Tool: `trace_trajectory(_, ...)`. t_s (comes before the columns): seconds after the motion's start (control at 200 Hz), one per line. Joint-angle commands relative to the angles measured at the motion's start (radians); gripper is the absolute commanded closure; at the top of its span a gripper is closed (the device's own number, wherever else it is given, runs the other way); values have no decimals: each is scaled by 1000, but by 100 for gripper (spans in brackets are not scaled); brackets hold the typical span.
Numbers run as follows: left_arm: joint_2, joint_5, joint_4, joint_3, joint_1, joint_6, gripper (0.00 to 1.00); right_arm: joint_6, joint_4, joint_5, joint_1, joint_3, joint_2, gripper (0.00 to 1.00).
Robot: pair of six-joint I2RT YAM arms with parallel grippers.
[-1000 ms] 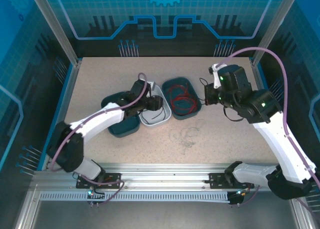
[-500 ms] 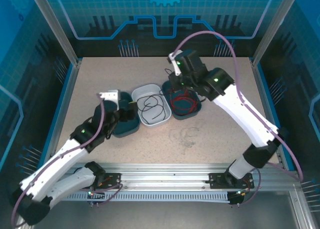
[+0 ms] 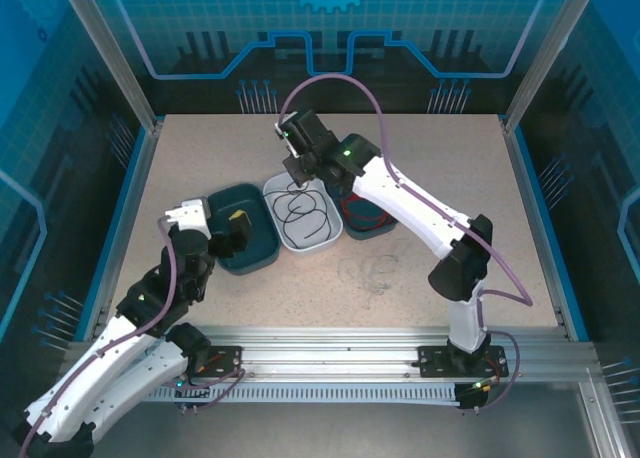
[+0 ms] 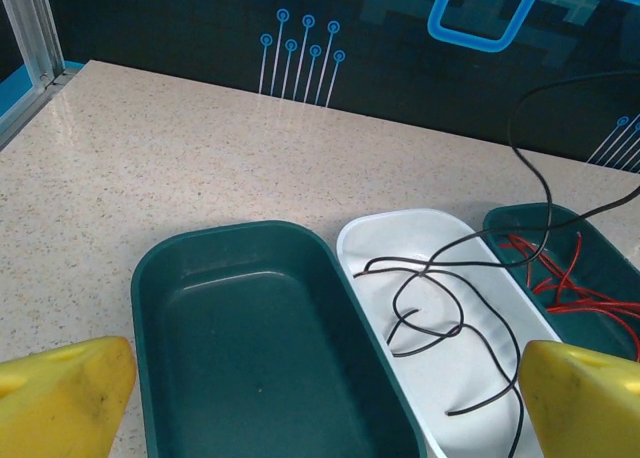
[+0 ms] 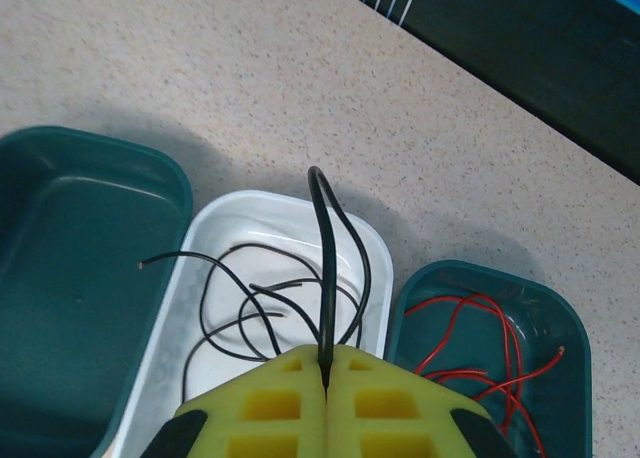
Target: Untangle the cables
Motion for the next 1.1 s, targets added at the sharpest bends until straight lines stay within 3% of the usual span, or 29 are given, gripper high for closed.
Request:
trace_trajectory(0.0,-9,-30,9,-13,6,8,1,-31,46,72,9,16,13,100)
trace_trajectory(0.16,-7,-21,26,-30,6,1,1,-20,52,146,1,-17,19,100)
trace_trajectory(0.42,3,-21,34,-44,6,-7,1,-26,76,148,-12,-59,28,100)
trace_trajectory(0.695,9,-17,41,-52,6,-6,1,10,48,94,1,-104,84,100)
trace_trajectory(1.091,55,13,82,-58,8,-21,1,77,-161,-47,14,-132,135,100)
